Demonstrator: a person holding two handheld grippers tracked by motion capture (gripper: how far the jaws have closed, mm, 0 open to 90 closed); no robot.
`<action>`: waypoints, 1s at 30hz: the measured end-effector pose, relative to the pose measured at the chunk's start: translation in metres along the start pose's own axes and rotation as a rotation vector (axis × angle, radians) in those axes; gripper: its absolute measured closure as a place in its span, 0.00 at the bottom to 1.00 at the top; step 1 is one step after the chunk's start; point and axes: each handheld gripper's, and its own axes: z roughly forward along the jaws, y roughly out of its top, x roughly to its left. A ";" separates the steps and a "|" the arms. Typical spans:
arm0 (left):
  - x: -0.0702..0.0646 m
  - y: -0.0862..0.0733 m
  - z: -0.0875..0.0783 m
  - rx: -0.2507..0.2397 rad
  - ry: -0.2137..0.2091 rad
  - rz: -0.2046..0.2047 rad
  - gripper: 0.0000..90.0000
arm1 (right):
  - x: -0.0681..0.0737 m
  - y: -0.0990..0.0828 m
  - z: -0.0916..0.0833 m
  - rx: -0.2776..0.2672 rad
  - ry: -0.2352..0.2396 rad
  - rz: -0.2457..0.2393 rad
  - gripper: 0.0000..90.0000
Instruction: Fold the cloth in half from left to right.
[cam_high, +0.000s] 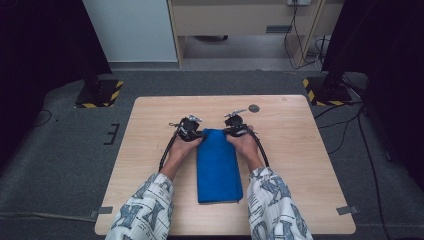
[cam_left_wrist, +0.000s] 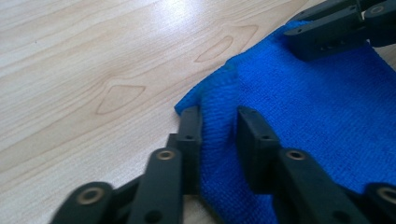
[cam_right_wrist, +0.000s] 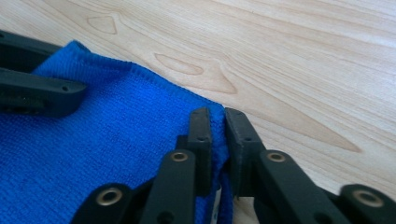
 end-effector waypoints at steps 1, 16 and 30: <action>0.000 -0.001 0.000 -0.005 -0.007 -0.006 0.85 | 0.000 0.000 0.000 0.000 0.003 0.002 0.93; -0.011 0.010 -0.018 -0.062 -0.018 0.014 0.94 | 0.002 0.001 -0.030 -0.068 0.051 0.008 0.96; -0.021 0.030 -0.035 -0.104 -0.029 0.046 0.95 | -0.001 0.002 -0.058 -0.148 0.056 0.021 0.96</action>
